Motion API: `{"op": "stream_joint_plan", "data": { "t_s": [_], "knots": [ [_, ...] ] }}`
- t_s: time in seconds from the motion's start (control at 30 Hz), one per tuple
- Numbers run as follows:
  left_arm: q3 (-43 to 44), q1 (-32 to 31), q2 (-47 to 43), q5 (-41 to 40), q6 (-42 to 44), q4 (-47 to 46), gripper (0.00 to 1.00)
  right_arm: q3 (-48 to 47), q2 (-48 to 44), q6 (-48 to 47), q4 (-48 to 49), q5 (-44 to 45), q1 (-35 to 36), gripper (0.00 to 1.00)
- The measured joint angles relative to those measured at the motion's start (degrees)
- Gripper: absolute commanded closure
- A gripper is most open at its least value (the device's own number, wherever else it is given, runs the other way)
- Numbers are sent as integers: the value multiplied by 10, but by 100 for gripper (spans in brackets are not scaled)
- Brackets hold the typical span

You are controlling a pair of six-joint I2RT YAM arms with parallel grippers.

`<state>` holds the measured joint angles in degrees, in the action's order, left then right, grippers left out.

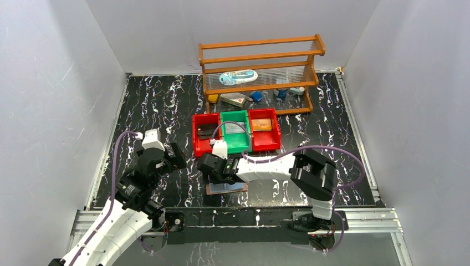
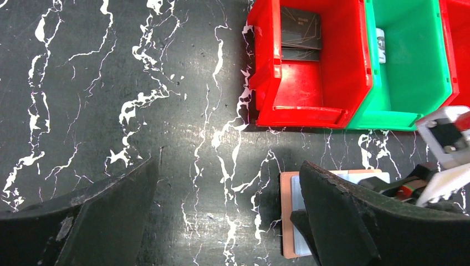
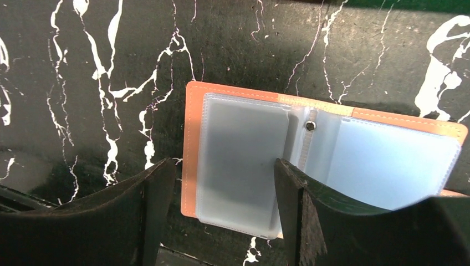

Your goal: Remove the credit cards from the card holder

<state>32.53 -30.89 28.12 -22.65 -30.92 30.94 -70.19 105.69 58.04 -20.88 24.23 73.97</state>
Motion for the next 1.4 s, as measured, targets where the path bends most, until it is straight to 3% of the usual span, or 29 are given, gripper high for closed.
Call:
{"op": "stream_joint_plan", "data": {
  "t_s": [0.27,0.5,0.93,1.13,1.4],
  "knots": [
    [0,0,-5,0,0,0,2,-35,34,3,-40,13,2,37],
    [0,0,-4,4,0,0,2,-35,35,17,-47,26,3,35],
    [0,0,0,7,0,0,2,-45,46,22,-65,45,5,52],
    [0,0,2,9,0,0,2,37,-3,24,23,26,-7,59],
    [0,0,22,25,3,-5,2,229,-98,57,265,-132,-83,58]
  ]
}}
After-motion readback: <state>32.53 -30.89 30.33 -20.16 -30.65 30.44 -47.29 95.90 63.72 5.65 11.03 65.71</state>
